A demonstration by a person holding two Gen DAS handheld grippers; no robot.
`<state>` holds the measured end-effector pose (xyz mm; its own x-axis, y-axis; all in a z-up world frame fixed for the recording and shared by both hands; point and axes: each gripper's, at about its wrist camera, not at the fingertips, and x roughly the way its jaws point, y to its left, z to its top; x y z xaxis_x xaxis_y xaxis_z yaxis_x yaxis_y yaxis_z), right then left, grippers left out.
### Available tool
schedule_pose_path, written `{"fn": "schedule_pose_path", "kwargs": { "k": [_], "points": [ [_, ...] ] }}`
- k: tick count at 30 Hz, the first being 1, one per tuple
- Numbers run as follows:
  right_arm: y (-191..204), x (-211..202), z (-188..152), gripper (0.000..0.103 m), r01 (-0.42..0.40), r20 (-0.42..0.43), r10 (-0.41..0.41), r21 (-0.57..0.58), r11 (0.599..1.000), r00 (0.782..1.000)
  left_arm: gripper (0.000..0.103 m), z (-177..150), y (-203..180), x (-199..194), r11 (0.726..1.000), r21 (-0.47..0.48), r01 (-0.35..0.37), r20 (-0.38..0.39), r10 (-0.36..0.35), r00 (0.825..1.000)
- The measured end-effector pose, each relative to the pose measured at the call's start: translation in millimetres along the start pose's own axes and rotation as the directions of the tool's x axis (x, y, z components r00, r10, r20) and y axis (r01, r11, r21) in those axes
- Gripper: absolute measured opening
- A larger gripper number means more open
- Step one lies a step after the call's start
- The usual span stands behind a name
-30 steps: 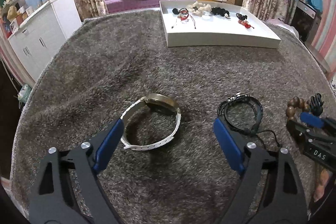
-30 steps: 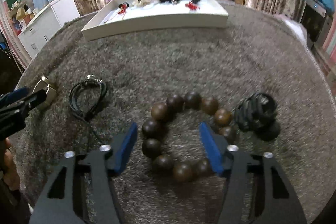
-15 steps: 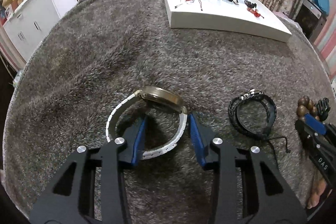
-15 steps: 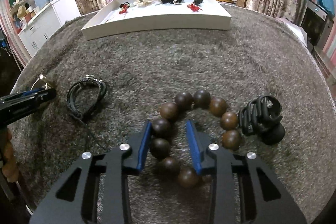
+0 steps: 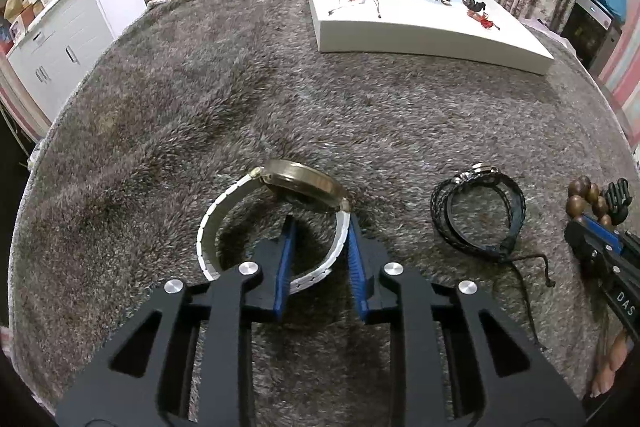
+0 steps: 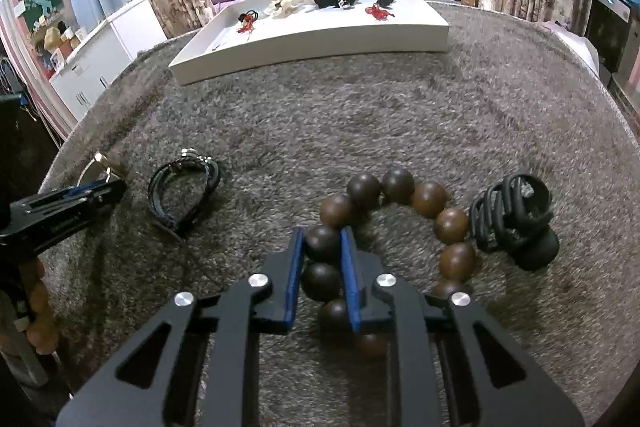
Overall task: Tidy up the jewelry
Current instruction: 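Close the left tool on the white watch strap while the right tool grasps the wooden bead bracelet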
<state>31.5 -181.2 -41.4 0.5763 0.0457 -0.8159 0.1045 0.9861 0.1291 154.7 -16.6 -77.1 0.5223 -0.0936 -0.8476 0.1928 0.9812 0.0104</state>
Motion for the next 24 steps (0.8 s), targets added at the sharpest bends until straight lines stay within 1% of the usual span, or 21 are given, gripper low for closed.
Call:
{"fn": "schedule_pose_path", "kwargs": {
  "k": [8,10,17,24],
  "points": [
    [10.7,2.5,-1.6,0.019,0.062,0.015,-0.061,-0.058,0.996,0.998,0.023,0.7,4.1,2.3,1.000,-0.013,0.024,-0.002,-0.024,1.000],
    [9.3,2.3,-1.6,0.019,0.058,0.015,-0.057,-0.058,0.997,0.998,0.022,0.3,3.2,1.7,1.000,-0.010,0.019,-0.001,-0.019,1.000],
    [9.4,1.9,-2.8,0.019,0.056,0.021,-0.055,-0.067,0.996,0.998,0.015,-0.3,2.1,-2.6,1.000,-0.001,0.013,0.000,-0.013,1.000],
    [3.4,0.3,-0.1,0.019,0.016,0.011,-0.016,-0.048,0.999,1.000,0.014,0.2,4.0,-12.7,1.000,-0.007,-0.006,0.009,0.006,1.000]
  ]
}}
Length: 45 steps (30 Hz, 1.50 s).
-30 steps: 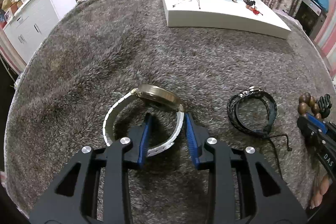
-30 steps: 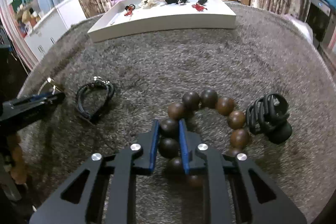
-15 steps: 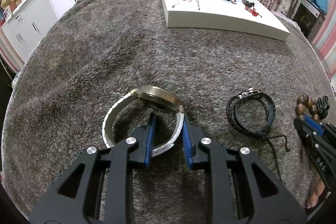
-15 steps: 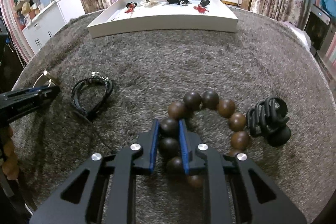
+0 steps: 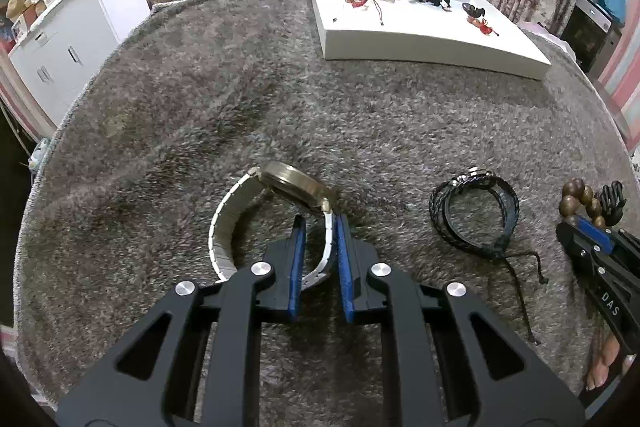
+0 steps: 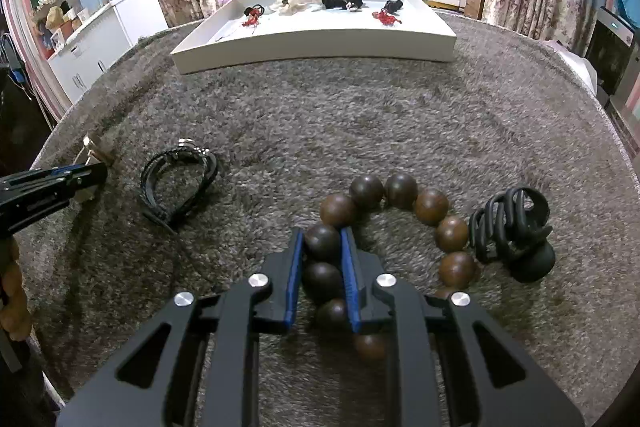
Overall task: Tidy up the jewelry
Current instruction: 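Close the left tool on the white watch strap while the right tool grasps the wooden bead bracelet, then lift the white-strap watch with the left tool while the right tool lifts the bead bracelet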
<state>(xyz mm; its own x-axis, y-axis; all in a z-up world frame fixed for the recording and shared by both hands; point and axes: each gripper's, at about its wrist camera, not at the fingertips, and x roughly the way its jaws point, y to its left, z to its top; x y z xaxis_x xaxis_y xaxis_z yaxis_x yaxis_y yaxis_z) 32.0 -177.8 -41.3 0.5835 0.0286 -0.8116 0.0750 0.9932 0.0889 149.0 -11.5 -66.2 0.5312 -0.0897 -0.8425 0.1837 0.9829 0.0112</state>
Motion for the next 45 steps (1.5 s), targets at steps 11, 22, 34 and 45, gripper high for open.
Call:
{"fn": "schedule_pose_path", "kwargs": {
  "k": [11,22,34,45],
  "points": [
    [-14.0,-19.1,14.0,0.019,-0.068,0.036,0.068,0.007,0.998,0.997,0.000,6.2,-3.4,-22.2,0.999,-0.016,-0.036,0.039,0.036,0.999],
    [-24.3,-21.1,26.7,0.019,-0.131,0.036,0.131,0.021,0.991,0.991,0.000,17.4,0.3,-46.7,0.994,-0.015,-0.111,0.114,0.112,0.987],
    [-27.4,-11.2,23.8,0.019,-0.144,0.014,0.143,0.039,0.989,0.990,0.000,10.2,5.5,-39.1,1.000,-0.004,-0.018,0.047,0.018,0.999],
    [-29.1,-3.2,26.7,0.019,-0.136,0.001,0.137,0.058,0.989,0.991,0.032,2.9,-3.8,-11.4,0.998,0.051,0.029,-0.039,-0.027,0.999]
  ]
}}
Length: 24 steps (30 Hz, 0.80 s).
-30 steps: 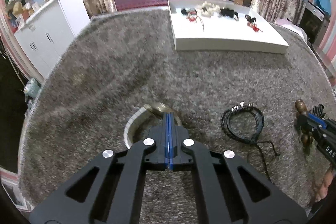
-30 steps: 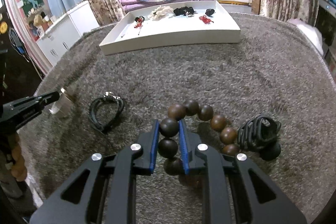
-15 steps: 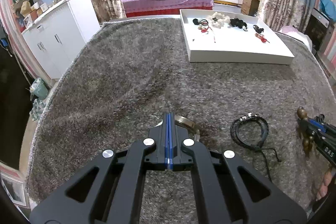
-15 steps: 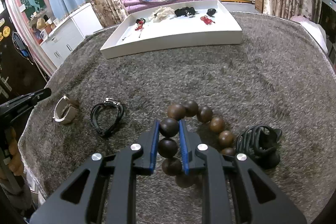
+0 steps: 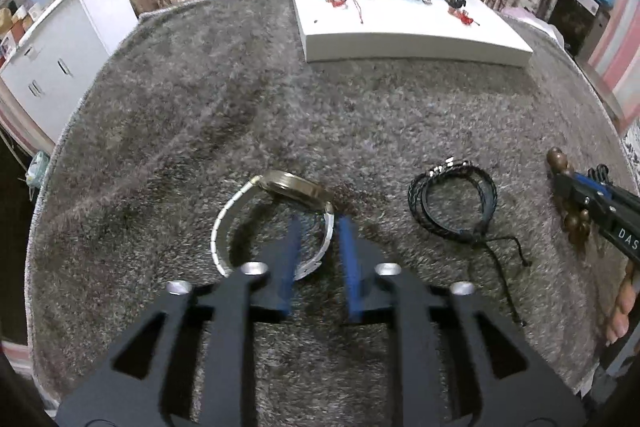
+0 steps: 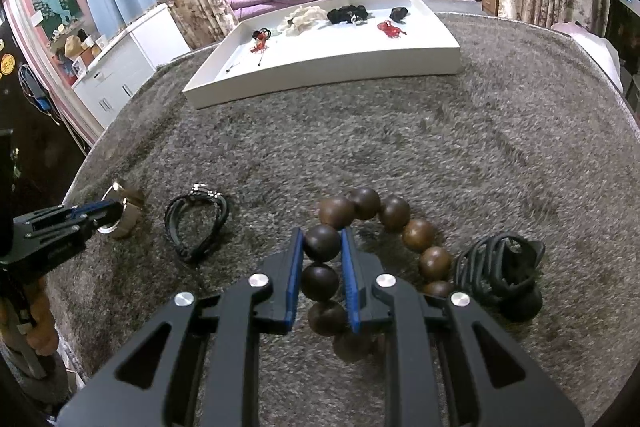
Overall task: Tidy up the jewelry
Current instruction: 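Lift the white-strap watch with the left tool while the right tool lifts the bead bracelet, then carry the watch and bead bracelet into the white tray with both tools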
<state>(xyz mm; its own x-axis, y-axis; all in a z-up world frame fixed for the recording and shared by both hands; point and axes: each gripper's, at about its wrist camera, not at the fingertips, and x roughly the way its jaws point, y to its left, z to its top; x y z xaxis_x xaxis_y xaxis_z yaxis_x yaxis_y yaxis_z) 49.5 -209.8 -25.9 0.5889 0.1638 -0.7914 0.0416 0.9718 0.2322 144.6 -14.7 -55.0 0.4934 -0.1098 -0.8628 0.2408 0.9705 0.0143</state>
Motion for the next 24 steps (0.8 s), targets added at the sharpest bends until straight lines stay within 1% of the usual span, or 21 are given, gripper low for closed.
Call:
{"fn": "schedule_pose_path", "kwargs": {
  "k": [3,5,6,7,8,9,10,15,18,22,24],
  "points": [
    [0.1,2.4,-0.5,0.019,0.001,-0.005,-0.001,0.003,1.000,1.000,0.039,-0.1,-0.6,6.0,1.000,0.004,-0.007,-0.007,0.007,1.000],
    [0.1,3.3,-1.0,0.019,0.002,-0.007,-0.002,0.002,1.000,1.000,0.039,0.4,1.0,10.7,1.000,-0.001,0.013,-0.028,-0.013,1.000],
    [-0.2,3.5,-1.1,0.019,0.003,-0.007,-0.003,0.003,1.000,1.000,0.036,0.4,0.9,13.5,1.000,-0.001,0.023,-0.039,-0.023,0.999],
    [-0.4,3.9,-0.6,0.019,0.003,-0.007,-0.003,0.005,1.000,1.000,0.030,0.6,0.3,18.3,1.000,0.000,0.028,-0.060,-0.028,0.998],
    [-0.7,4.0,-0.4,0.019,0.004,-0.007,-0.004,0.006,1.000,1.000,0.019,0.8,0.4,22.0,1.000,0.001,0.018,-0.073,-0.018,0.997],
    [-1.0,4.0,-0.4,0.019,0.004,-0.006,-0.004,0.008,1.000,1.000,0.018,0.9,0.6,24.2,1.000,0.003,0.007,-0.079,-0.006,0.997],
    [-1.3,3.9,-0.4,0.019,0.005,-0.006,-0.005,0.009,1.000,1.000,0.018,1.8,0.6,24.9,1.000,0.008,0.012,-0.081,-0.011,0.997],
    [-1.4,4.5,-0.6,0.019,0.007,-0.008,-0.007,0.007,1.000,1.000,0.003,5.2,-6.8,25.7,0.998,0.058,-0.006,-0.093,0.011,0.996],
    [-1.5,4.5,-0.4,0.019,0.009,-0.005,-0.009,0.008,1.000,1.000,0.001,5.5,-8.9,21.8,0.998,0.065,-0.023,-0.081,0.028,0.996],
    [-1.2,2.3,-0.1,0.019,0.011,0.001,-0.012,0.006,1.000,1.000,0.001,7.6,-1.6,10.2,1.000,0.024,-0.012,-0.046,0.013,0.999],
    [-1.3,1.5,0.4,0.019,0.013,0.005,-0.014,0.006,1.000,1.000,0.001,9.1,2.4,2.1,1.000,0.008,-0.018,-0.024,0.018,1.000]
  ]
}}
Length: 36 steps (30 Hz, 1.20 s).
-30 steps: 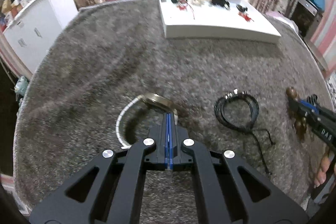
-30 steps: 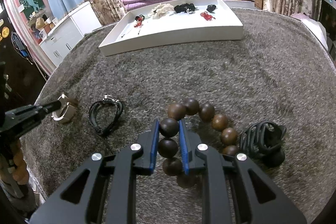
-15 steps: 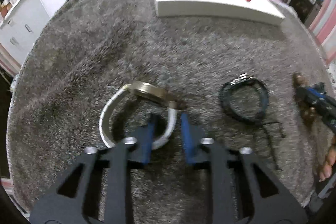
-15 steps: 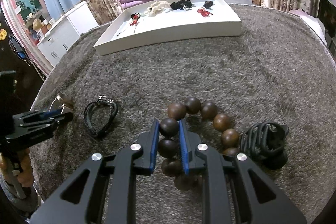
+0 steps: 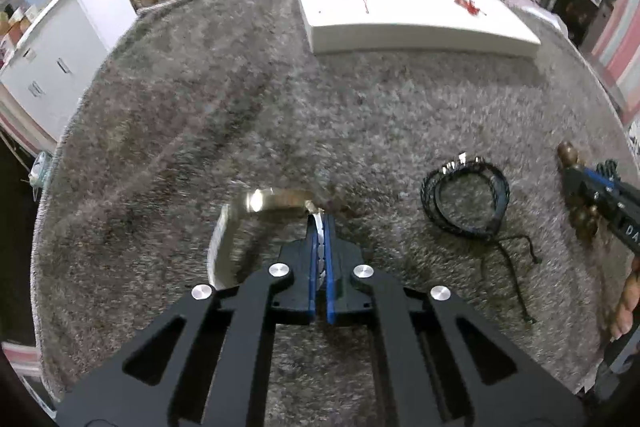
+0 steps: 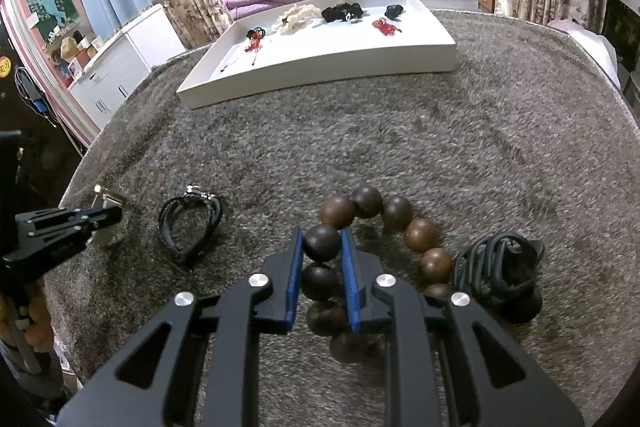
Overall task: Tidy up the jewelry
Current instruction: 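Carry the watch and bead bracelet into the white tray with both tools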
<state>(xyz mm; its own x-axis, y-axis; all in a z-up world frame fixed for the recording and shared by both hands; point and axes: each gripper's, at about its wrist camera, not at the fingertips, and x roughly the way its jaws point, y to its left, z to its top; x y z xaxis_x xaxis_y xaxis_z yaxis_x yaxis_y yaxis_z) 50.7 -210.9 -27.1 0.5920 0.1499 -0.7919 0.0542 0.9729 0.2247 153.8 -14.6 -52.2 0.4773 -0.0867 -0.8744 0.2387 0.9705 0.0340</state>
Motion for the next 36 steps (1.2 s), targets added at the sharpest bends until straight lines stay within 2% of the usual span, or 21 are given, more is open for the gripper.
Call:
{"fn": "schedule_pose_path", "kwargs": {
  "k": [7,15,21,25,30,32,36],
  "points": [
    [-2.3,-1.8,0.8,0.019,-0.015,0.001,0.015,0.020,1.000,1.000,0.001,3.8,14.7,-26.2,0.998,-0.051,0.025,0.079,-0.021,0.997],
    [0.1,-20.7,16.0,0.019,-0.023,0.049,0.023,0.008,1.000,0.999,0.001,23.7,12.4,-37.2,0.994,-0.077,0.082,0.070,-0.076,0.995],
    [-0.6,-43.5,57.8,0.019,-0.035,0.120,0.035,-0.001,0.999,0.992,0.001,68.5,-0.4,-62.5,0.996,-0.037,0.087,0.135,-0.081,0.988],
    [0.0,-47.0,91.9,0.019,-0.040,0.160,0.041,-0.009,0.999,0.986,0.001,110.3,-9.0,-68.7,0.995,-0.019,0.101,0.180,-0.096,0.979],
    [-2.6,-39.0,139.5,0.019,-0.009,0.184,0.011,-0.012,1.000,0.983,0.001,159.1,-11.6,-44.8,0.986,-0.048,0.161,0.164,-0.152,0.975],
    [-5.8,-31.1,160.0,0.019,0.042,0.197,-0.037,-0.019,0.999,0.980,0.001,177.6,-13.8,-25.5,0.981,-0.070,0.181,0.145,-0.170,0.975],
    [-17.7,-3.2,197.8,0.019,0.136,0.185,-0.129,-0.024,0.990,0.974,0.001,205.6,-27.5,16.2,0.987,-0.070,0.147,0.135,-0.136,0.981]
  ]
}}
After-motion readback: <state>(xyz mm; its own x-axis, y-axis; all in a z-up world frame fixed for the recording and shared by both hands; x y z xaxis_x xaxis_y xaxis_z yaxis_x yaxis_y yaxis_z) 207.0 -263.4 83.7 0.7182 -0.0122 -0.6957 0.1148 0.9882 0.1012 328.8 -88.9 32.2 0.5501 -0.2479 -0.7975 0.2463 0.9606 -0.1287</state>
